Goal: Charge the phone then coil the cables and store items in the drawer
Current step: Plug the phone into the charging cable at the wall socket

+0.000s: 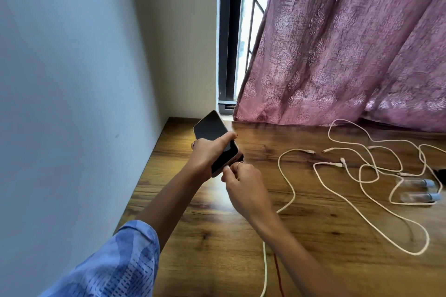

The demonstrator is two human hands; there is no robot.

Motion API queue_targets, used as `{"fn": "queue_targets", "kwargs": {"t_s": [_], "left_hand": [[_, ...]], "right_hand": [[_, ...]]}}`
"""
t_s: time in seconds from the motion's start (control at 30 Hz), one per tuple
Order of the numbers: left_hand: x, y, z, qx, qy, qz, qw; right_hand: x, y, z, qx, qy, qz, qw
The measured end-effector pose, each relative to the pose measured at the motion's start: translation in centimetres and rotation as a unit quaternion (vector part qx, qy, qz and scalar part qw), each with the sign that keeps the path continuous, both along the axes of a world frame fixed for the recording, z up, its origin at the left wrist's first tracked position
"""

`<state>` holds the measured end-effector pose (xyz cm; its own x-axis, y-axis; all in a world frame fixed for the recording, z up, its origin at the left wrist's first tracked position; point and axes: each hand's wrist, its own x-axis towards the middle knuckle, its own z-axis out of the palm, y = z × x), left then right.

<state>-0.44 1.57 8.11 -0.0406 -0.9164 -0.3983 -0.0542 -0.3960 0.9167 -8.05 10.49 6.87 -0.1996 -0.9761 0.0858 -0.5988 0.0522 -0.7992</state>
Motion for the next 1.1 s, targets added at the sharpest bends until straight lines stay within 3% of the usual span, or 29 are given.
{"fn": "queue_targets", "kwargs": {"t_s": [0.23, 0.4, 0.6, 0.8, 1.1], "left_hand": [[1.7, 0.1, -2.3, 0.042, -0.035, 0.015, 0.998], [2.1, -0.9, -5.0, 0.06, -0.08, 0.035, 0.994], [1.9, -2.1, -7.8, 0.02, -0.206, 0.052, 0.977], [1.8, -3.0, -9.1, 0.012, -0.433, 0.015, 0.901], [2.1, -3.8, -11.3, 0.034, -0.495, 0.018, 0.868]], "right_hand": [[0.5, -0.5, -2.6, 0.054, -0.014, 0.066, 0.996], [-1.3, -1.5, -4.3, 0.12, 0.031, 0.14, 0.982], [-9.0, -2.8, -4.2, 0.081, 0.047, 0.038, 0.995], [-17.0, -5.4, -6.5, 0.114, 0.086, -0.08, 0.987], [-21.5, -10.1, -8.6, 0.167, 0.058, -0.132, 0.975]]}}
